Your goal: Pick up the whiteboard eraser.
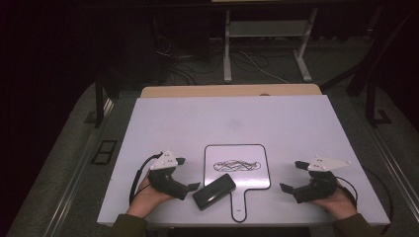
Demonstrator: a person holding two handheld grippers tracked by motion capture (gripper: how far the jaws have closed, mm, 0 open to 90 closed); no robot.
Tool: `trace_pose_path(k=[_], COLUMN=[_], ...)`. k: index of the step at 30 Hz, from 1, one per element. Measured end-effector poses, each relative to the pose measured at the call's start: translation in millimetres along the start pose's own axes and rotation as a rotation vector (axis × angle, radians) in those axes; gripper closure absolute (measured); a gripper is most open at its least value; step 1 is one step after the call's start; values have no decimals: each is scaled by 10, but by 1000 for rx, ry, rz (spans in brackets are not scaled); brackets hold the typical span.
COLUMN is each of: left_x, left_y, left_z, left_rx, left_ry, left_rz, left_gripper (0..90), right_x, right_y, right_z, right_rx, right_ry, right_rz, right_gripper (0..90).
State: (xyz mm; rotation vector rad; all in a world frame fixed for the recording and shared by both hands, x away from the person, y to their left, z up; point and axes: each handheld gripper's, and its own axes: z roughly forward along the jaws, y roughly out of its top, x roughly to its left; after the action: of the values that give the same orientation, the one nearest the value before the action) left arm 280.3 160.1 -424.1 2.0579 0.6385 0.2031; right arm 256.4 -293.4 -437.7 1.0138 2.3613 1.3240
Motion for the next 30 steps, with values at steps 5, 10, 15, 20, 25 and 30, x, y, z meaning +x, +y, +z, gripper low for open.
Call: trace_pose_path(k=[5, 10, 15, 20, 25, 30], left_x=[-5, -19, -31, -61, -104, -139], left_y=[5, 13, 36, 64, 86, 112], left_z=[3, 8, 16, 39, 74, 103], left_rx=[5, -1, 2, 8, 18, 22], left_ry=[-2, -2, -1, -6, -14, -18], left_rz=[1, -5, -2, 5, 11, 18], left_gripper=[0, 0, 0, 0, 0, 0], right_x=[-15, -15, -14, -16, -3, -2], right_y=[-5, 0, 3, 3, 5, 0], right_z=[-18, -6, -5, 0, 7, 17], right_rx=[-4, -1, 0, 2, 4, 18], right_ry=[-8, -6, -6, -7, -8, -5], right_rz=[3, 5, 6, 9, 17, 24], right_gripper=[0, 0, 0, 0, 0, 0])
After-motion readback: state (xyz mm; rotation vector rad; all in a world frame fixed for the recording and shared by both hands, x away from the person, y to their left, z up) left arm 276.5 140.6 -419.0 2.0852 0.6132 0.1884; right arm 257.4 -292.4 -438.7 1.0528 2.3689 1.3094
